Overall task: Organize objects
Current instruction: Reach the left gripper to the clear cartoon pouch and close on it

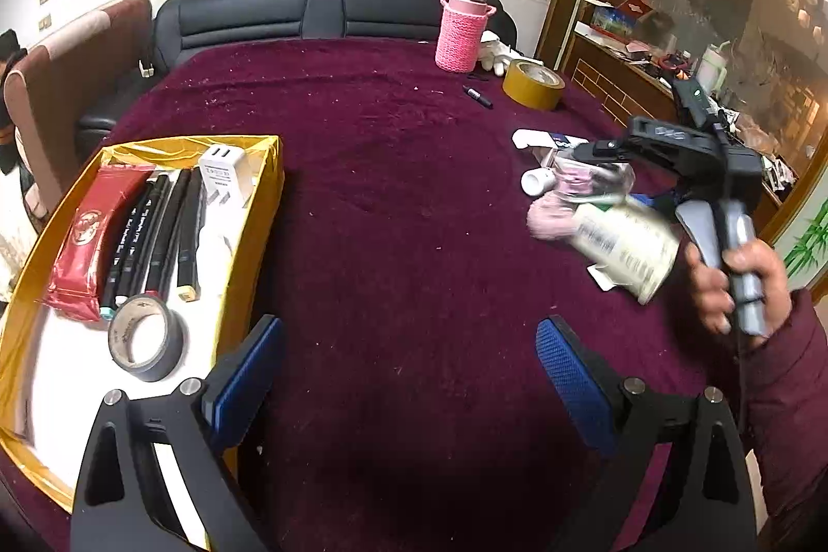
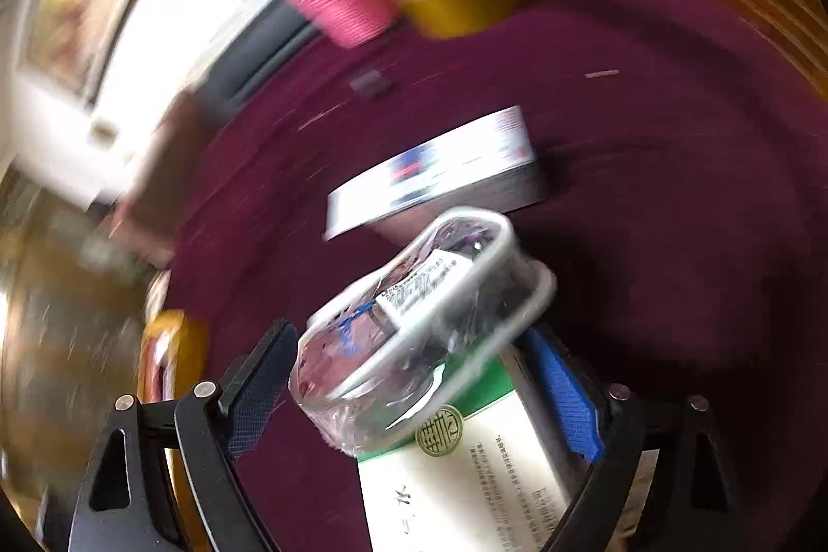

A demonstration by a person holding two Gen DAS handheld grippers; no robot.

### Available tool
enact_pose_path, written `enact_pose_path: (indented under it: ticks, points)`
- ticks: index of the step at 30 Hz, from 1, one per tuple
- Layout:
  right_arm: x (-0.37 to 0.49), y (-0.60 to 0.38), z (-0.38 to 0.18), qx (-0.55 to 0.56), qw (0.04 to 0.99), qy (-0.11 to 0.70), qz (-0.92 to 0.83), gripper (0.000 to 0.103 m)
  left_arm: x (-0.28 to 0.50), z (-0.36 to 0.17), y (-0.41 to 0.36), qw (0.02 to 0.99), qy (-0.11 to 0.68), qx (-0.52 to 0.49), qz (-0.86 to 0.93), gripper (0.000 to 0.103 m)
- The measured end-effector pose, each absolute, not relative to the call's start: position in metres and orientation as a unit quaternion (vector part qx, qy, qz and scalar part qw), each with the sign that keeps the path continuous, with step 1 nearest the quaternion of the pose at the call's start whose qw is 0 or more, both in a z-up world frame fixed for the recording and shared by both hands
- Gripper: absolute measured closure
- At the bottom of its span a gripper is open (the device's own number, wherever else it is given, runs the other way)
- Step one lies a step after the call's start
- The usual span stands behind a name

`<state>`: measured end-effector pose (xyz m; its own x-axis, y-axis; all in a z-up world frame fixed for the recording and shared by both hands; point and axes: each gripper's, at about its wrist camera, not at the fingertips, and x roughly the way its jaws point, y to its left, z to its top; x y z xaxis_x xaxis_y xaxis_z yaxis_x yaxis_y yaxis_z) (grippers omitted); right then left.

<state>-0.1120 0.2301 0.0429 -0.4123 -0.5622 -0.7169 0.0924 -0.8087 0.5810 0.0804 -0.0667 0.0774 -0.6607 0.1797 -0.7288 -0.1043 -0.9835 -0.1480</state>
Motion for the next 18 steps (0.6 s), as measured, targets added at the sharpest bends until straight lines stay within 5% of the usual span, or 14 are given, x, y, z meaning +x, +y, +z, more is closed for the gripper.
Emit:
enact_pose_path:
  ticks: [6,18]
  points:
    - [-0.067,0.166,0.065,0.5,0.411,-0.218,-0.731,0.01,0.075,0.066,-0.068,0.08,-0.054,-0.418,0.903,0.006]
    - [-0.01,0.21,0.092,0.446,0.257,-0.152,-0.844,0.01,0.073,0.06,-0.067,0.082,-0.05,-0.425,0.9,0.006]
